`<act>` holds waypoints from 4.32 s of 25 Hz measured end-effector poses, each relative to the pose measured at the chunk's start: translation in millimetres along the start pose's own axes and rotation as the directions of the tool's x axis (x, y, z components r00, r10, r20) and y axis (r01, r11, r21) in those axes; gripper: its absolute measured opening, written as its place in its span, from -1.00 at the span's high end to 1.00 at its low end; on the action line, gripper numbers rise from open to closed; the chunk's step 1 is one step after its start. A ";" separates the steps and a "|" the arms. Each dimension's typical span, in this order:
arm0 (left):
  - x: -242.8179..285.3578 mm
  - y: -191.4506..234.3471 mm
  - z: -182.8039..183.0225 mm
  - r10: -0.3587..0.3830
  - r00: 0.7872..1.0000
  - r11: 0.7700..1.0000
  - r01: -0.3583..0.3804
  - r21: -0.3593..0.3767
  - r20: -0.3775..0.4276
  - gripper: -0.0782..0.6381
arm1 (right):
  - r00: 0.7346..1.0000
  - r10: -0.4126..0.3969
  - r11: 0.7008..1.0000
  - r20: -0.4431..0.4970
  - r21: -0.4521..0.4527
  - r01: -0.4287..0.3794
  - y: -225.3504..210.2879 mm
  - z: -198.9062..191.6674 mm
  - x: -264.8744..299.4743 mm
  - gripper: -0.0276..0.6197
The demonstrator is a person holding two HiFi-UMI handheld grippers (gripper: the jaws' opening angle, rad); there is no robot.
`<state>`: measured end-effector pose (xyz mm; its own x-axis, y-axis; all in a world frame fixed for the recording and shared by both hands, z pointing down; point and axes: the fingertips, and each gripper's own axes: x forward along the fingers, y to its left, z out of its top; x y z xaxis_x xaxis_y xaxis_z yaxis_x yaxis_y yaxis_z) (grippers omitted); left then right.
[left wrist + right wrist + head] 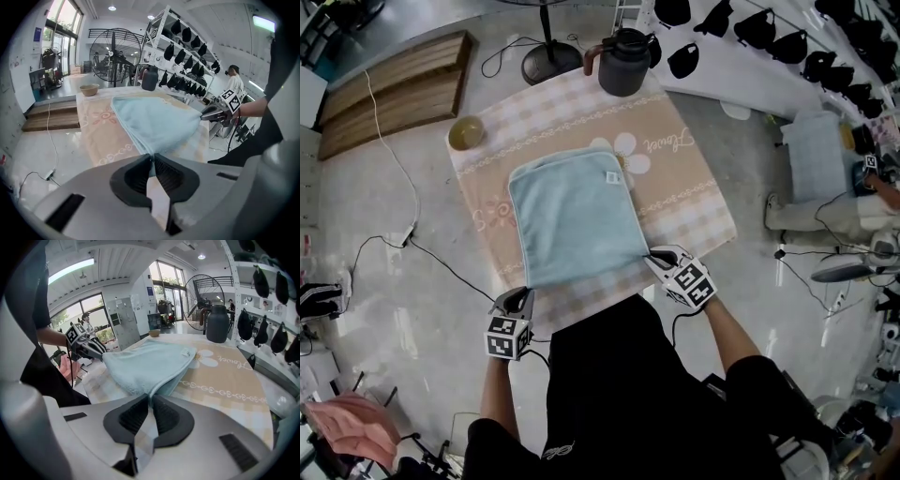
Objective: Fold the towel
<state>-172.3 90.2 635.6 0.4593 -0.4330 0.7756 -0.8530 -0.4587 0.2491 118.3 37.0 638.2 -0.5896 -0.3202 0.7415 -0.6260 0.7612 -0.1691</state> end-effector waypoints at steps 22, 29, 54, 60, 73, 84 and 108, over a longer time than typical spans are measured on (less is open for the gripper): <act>4.3 77.8 169.0 0.080 0.971 0.992 -0.057 -0.108 0.224 0.69 | 0.999 -0.002 0.990 0.041 0.143 -0.004 -94.1 132.9 -3.1 0.81; 36.2 116.5 197.2 0.124 0.977 0.986 -0.102 -0.128 0.176 0.69 | 1.000 0.024 0.984 0.011 0.174 -0.025 -137.3 172.1 27.9 0.81; 116.3 190.0 215.8 0.199 0.978 0.961 -0.184 -0.207 0.056 0.69 | 0.996 0.053 0.981 -0.077 0.188 -0.037 -207.2 191.3 121.1 0.80; 100.8 198.8 219.8 0.273 0.954 0.931 -0.229 -0.283 0.127 0.19 | 1.000 0.027 0.990 0.016 0.139 -0.029 -205.5 202.1 113.0 0.37; 63.2 121.3 180.2 0.231 0.960 0.953 -0.190 -0.238 0.157 0.19 | 1.000 -0.002 0.995 0.027 0.095 0.000 -155.0 189.0 69.0 0.37; 42.8 7.7 185.4 0.038 0.967 0.995 -0.013 -0.104 0.251 0.19 | 0.995 -0.067 0.998 0.069 0.007 0.066 -96.2 187.1 -4.4 0.34; 178.0 -131.0 234.7 0.138 0.982 0.989 -0.130 -0.072 0.129 0.13 | 0.923 0.331 0.860 -0.196 -0.340 -0.381 -189.1 177.3 63.3 0.15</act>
<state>79.4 -108.8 604.9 0.3653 -0.5886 0.7212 -0.9209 -0.3418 0.1875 108.9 -227.2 602.0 -0.6512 0.0673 0.7559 -0.1406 0.9681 -0.2073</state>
